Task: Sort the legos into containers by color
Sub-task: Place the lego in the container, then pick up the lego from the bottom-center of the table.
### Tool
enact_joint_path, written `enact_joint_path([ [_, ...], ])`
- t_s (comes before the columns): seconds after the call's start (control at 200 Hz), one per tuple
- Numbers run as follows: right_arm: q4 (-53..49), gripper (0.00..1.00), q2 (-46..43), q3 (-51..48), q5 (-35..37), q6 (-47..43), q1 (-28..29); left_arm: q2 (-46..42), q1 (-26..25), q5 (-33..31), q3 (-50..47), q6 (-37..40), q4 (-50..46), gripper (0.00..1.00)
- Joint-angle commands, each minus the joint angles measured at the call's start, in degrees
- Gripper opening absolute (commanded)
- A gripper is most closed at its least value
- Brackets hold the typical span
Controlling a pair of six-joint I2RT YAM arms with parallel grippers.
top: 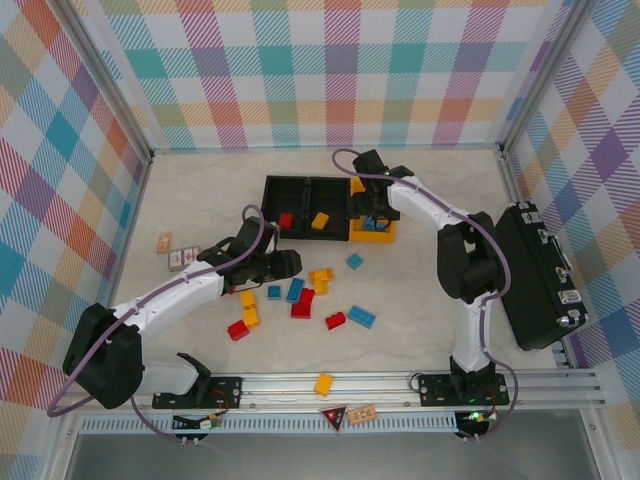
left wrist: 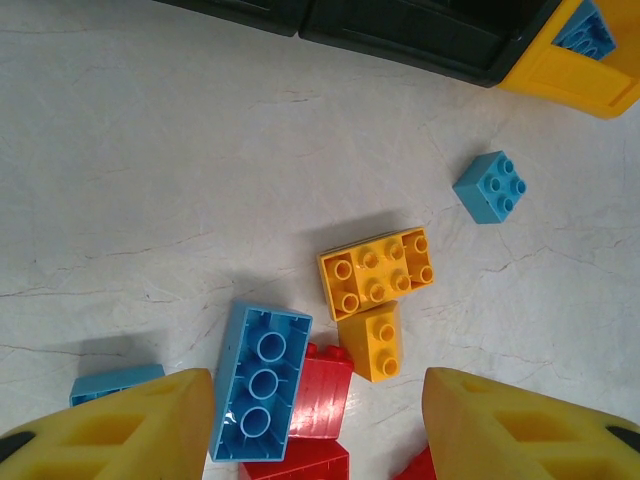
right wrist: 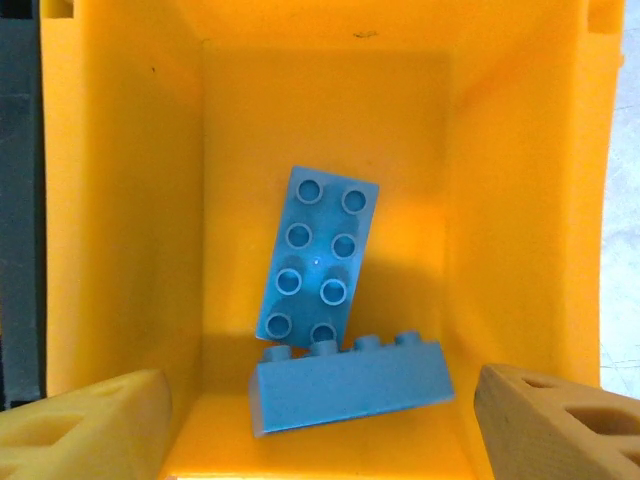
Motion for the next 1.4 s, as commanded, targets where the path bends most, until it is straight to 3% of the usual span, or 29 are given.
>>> enact_joint_path([
  [0.0,0.52,0.8,-4.23,-0.66,-1.31,-1.1,0.0,-0.27,-0.56,-0.66,0.01,-0.5,-1.0,0.57],
  [0.71,7.5,0.8,-29.29,-26.98,-10.16,1.35,2.84,3.77,-1.09,1.12,1.05,-0.66,0.73,0.57],
  [1.115,10.85,0.78,-40.81,-44.7,-18.62,-1.03,8.92,3.31,-1.6,1.91,-0.19,-0.02,0.14,0.57],
  [1.395,16.74,0.78,-43.73,-55.64,-24.2,0.63,12.71,2.77,-1.61,2.44,-1.59,-0.27,0.53,0.57],
])
